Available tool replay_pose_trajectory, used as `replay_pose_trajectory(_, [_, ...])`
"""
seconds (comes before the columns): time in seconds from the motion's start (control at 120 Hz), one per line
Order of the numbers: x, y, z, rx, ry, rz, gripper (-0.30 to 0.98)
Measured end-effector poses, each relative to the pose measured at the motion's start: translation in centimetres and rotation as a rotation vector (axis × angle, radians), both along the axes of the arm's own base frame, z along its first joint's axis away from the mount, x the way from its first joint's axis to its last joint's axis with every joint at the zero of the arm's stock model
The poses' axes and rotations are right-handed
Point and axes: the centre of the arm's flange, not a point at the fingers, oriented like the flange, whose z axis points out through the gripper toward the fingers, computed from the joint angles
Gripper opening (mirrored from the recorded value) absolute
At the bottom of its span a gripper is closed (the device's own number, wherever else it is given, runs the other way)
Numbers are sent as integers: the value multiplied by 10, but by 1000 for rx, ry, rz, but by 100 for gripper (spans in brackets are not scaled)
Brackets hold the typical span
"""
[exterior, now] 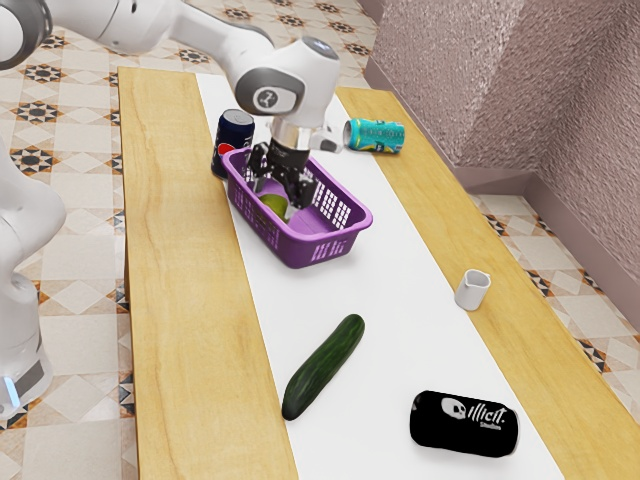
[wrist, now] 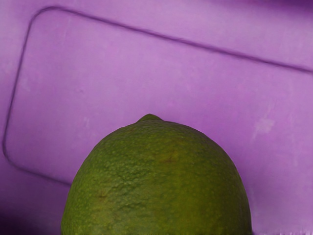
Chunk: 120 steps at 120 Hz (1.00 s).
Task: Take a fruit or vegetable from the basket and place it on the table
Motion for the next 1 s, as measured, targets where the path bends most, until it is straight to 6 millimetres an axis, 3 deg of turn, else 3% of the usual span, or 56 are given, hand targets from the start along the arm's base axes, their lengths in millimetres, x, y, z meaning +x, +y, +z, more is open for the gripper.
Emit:
replay_pose_trajectory(0.558, [-1,4,-9,-4,1,-20,64])
replay_pose_trajectory(0.792, [4,-7,-14,5,10,-47,64])
replay_pose_trajectory(1.0, [6,-9,-22,9,27,-44,50])
